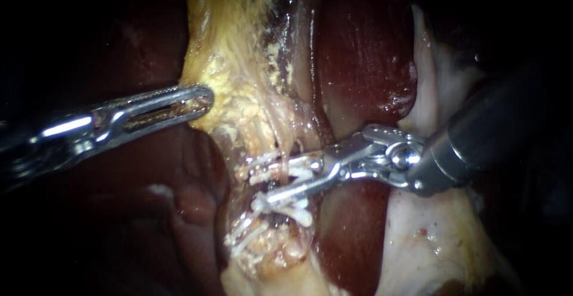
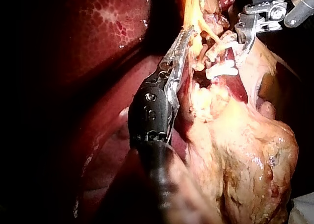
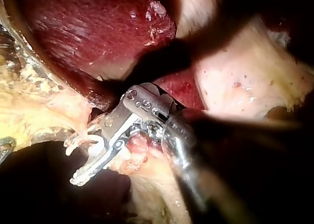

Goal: Clipping third clip right tube

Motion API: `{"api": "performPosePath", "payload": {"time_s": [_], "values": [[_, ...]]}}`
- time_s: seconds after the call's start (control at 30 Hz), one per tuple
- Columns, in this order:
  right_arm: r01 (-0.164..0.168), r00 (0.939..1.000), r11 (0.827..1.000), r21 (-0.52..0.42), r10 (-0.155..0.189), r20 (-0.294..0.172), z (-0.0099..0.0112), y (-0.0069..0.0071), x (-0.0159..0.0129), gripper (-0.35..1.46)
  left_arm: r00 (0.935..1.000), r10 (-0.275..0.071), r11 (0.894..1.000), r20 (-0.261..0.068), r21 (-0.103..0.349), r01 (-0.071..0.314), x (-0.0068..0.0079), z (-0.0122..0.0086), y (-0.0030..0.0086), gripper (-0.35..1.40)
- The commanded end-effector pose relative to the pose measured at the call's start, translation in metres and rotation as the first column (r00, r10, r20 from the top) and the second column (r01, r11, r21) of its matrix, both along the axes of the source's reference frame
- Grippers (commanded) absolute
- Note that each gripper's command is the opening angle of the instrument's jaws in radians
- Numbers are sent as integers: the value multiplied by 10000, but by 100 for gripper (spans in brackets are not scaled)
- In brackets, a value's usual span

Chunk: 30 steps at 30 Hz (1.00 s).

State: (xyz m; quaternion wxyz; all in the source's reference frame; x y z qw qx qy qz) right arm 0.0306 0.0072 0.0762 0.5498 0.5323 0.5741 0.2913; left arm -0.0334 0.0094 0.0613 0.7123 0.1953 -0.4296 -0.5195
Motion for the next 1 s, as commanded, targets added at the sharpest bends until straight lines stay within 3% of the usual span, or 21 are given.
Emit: {"api": "performPosePath", "payload": {"time_s": [0.03,0.17,0.27,0.33,0.4,0.53,0.67,1.0], "values": [[-88,10000,9999,51,88,18,-1,5,-2,50,10000,-9,10000,-9,3,9,0,0,0,-35],[-427,9991,9989,213,425,87,-6,21,-10,46,10000,-12,10000,-11,1,12,-1,0,0,-35],[-505,9986,9984,245,502,143,-8,26,-13,39,10000,-12,10000,-11,1,12,-1,0,0,-35],[-545,9984,9982,237,541,174,-6,26,-15,15,10000,-12,10000,-12,1,12,-1,0,0,-35],[-569,9982,9980,273,564,220,-3,24,-17,-35,10000,-14,10000,-13,0,14,-1,0,0,-35],[-668,9972,9974,272,658,353,8,24,-20,-35,10000,-18,10000,-15,0,18,-2,0,0,-35],[-554,9949,9985,40,549,844,15,20,-20,-35,10000,-18,10000,-15,0,18,-2,0,0,-35],[-478,9952,9989,8,476,859,15,17,-18,-35,10000,-18,10000,-15,0,18,-2,0,0,-35]]}}
